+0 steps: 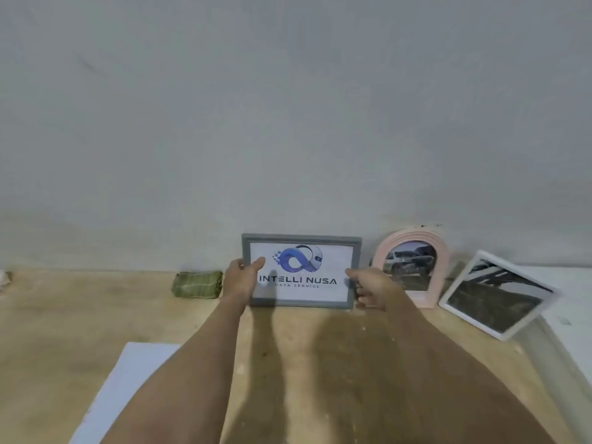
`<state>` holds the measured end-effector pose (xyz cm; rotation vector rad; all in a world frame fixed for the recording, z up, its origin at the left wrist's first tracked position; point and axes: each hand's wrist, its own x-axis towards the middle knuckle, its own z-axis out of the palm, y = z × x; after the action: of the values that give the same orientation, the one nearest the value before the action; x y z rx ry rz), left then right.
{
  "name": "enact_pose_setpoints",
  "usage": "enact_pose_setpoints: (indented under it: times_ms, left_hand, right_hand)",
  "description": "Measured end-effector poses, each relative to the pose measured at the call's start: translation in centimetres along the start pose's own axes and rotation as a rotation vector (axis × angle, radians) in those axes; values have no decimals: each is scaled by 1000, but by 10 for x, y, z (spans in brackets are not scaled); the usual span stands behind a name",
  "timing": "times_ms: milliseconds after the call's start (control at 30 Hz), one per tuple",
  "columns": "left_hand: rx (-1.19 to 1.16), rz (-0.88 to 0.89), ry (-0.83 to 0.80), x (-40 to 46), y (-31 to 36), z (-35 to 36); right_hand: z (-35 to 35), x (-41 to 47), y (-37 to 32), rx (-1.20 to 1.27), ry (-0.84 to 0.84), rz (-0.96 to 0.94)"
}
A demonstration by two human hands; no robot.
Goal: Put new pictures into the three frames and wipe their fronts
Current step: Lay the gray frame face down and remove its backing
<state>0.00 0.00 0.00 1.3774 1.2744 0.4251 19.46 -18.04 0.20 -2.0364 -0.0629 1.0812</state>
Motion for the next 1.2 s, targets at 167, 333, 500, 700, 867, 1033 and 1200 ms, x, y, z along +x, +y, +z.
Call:
enact_pose_setpoints:
  times_ms: [167,333,500,700,867,1033,1200]
  left_hand:
    - [167,-35,24,57,-14,9]
    - [210,-40,14,83,-37,11]
    - [188,-20,37,93,-39,2]
    - [117,-55,12,96,-57,-4]
    - [90,-82,-2,58,-64,-3]
    - [114,-183,6,6,-70,0]
    - [227,-250,-138,-59,-90,24]
  right_hand:
    - [15,55,-5,37,53,15]
    - [16,79,-2,-85,166,-29]
    - [13,87,9,-189,257,-90]
    - [1,63,24,-156,232,-192]
    - [-22,23,39,-91,145,-219]
    - [-51,-26,52,-77,81,-226]
    - [-86,-72,72,-132,107,-179]
